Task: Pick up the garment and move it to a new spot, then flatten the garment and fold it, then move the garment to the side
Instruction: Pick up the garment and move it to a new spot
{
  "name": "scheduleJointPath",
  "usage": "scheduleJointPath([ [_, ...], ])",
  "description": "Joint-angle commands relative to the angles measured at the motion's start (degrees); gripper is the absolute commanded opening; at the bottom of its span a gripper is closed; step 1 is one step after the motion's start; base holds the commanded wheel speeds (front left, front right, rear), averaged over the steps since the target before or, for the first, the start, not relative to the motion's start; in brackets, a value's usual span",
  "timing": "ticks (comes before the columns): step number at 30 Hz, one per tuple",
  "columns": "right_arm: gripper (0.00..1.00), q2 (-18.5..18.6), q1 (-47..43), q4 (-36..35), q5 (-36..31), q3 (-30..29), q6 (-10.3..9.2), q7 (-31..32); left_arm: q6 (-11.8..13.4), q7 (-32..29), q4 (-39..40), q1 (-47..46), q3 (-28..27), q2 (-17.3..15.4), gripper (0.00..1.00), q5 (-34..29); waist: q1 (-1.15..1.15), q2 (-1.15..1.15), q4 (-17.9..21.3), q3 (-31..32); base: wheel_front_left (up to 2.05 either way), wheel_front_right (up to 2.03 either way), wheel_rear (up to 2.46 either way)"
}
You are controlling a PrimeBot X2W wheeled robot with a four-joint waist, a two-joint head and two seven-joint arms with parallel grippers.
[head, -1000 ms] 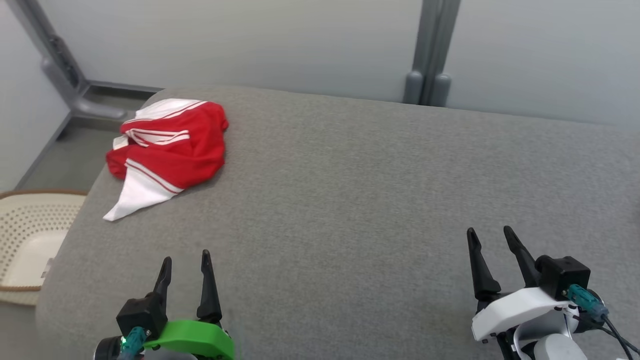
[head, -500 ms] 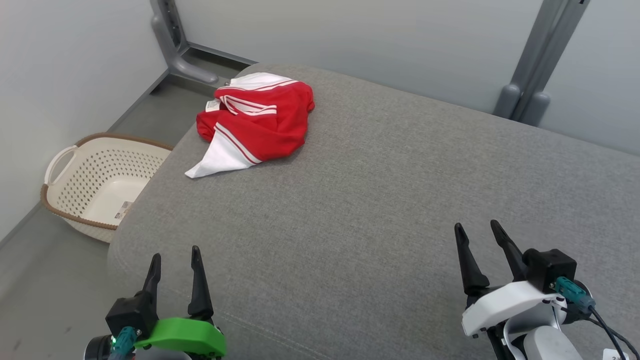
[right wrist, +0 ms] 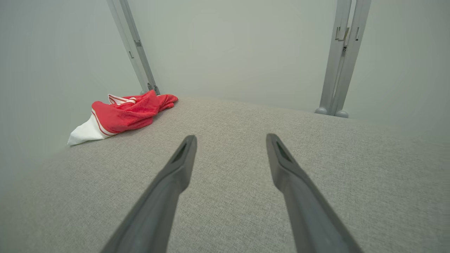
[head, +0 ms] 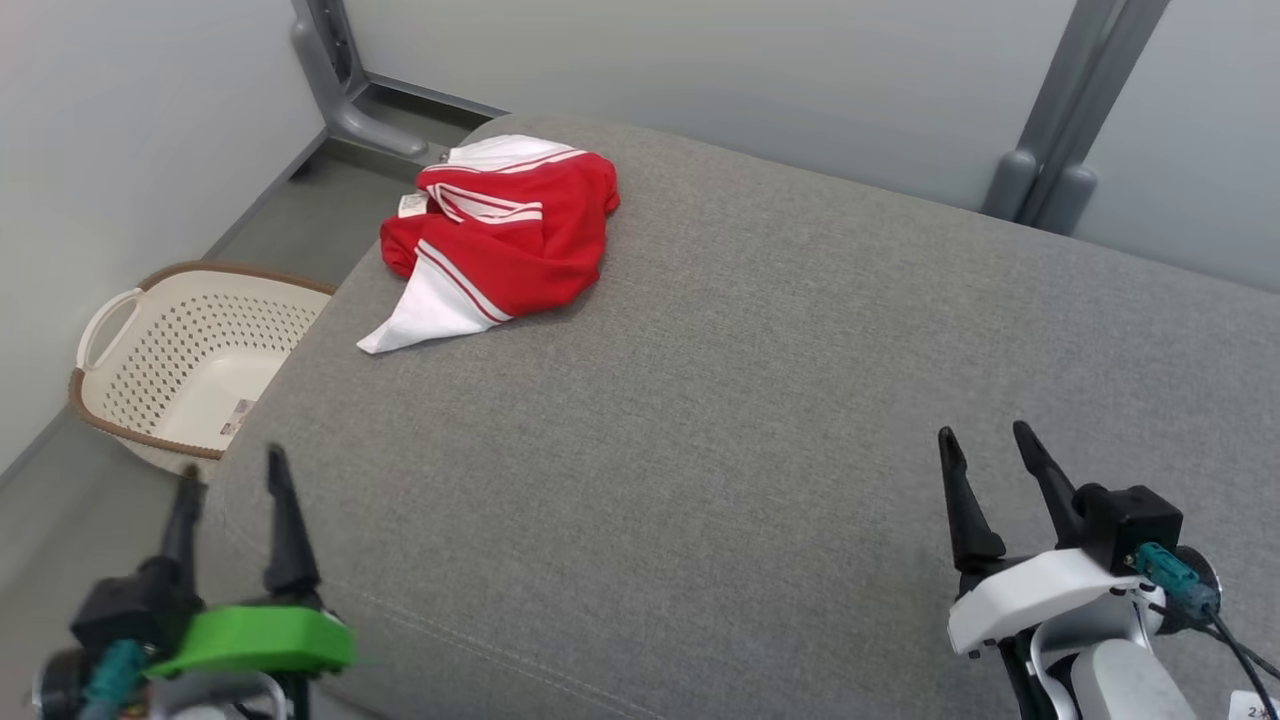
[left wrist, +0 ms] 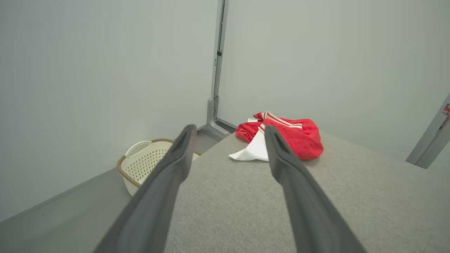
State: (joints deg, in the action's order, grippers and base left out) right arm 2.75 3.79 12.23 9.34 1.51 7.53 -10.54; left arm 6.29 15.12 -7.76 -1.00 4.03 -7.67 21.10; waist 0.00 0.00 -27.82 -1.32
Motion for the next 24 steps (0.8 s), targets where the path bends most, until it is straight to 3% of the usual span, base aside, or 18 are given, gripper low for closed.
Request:
scheduleJointPath([
  [1,1.0,0.3,0.6,-1.0,-1.2,-0.7,-0.09,0.5,0.0,-0.4,1.7,-3.0,-1.0,-1.9,1.0,-0.5,0.0,0.0,2.6,-2.5,0.0,0.0,0.0],
  [7,1.0,0.2,2.7,-5.8,-5.0,-1.9,-0.09,3.6,-1.0,-6.2,6.3,-13.2,-5.1,-10.4,1.0,-0.6,0.0,0.0,6.5,-6.9,0.0,0.0,0.0],
  [13,1.0,0.3,5.2,-11.1,-7.7,-2.1,-0.09,7.6,-3.7,-14.3,-1.8,-26.5,-5.7,-16.8,1.0,0.6,0.0,0.0,10.4,-12.3,0.0,0.0,0.0],
  [18,1.0,0.2,6.7,-15.3,-9.8,-2.9,-0.09,10.9,-5.6,-17.4,-12.6,-35.9,-4.4,-17.7,1.0,2.1,0.0,0.0,13.0,-17.8,0.0,0.0,0.0],
  [24,1.0,0.2,8.0,-20.1,-11.8,-4.5,-0.09,13.9,-6.4,-21.4,-26.7,-44.3,-3.7,-14.5,1.0,5.3,0.0,0.0,15.0,-23.6,0.0,0.0,0.0],
])
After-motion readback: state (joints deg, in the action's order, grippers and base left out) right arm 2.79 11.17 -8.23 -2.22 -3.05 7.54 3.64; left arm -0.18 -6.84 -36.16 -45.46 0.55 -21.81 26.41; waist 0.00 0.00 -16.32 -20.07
